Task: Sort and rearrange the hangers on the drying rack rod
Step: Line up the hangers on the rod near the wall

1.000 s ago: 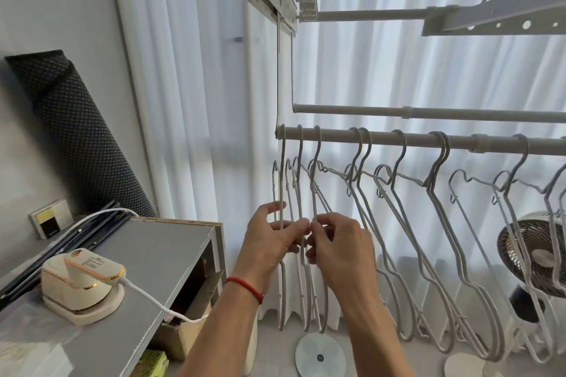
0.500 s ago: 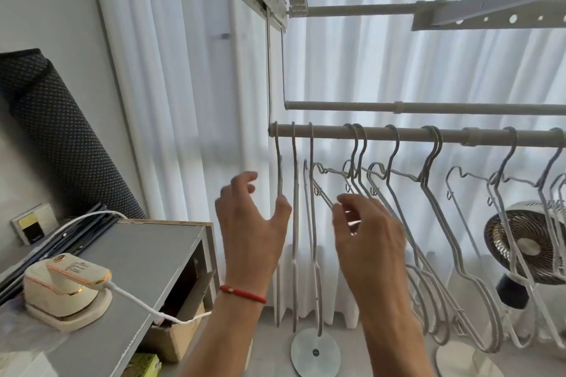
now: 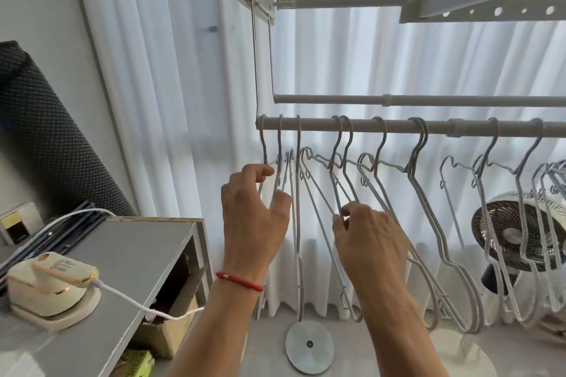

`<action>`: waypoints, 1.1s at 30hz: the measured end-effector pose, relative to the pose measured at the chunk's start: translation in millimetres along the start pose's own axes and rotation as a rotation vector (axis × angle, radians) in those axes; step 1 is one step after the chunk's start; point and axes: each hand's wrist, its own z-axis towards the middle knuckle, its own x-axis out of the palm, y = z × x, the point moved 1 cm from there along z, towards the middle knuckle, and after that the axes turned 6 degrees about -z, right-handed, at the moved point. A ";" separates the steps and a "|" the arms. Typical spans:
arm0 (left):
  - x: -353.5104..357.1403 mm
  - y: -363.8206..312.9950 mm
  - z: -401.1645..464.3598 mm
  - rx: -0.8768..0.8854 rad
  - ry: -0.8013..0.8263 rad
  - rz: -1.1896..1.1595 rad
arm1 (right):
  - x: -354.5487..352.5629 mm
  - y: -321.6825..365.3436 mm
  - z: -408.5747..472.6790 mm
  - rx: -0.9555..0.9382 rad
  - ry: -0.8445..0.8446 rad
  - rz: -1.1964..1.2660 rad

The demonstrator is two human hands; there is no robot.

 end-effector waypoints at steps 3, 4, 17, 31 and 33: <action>-7.2 0.7 1.7 -0.027 0.006 -0.059 | 5.9 4.2 -0.1 0.018 0.035 0.200; -9.0 0.2 1.6 -0.027 0.008 -0.076 | 7.9 5.8 -0.9 0.022 0.030 0.275; -16.1 5.1 -4.6 -0.062 -0.005 -0.123 | 15.8 23.9 -5.0 0.028 0.053 0.504; 2.2 -13.8 -1.3 0.111 0.096 -0.077 | -23.0 -10.7 -1.2 -0.031 -0.225 0.255; 12.7 -23.4 2.7 0.150 0.141 -0.068 | -28.4 -21.2 6.8 -0.040 -0.182 0.170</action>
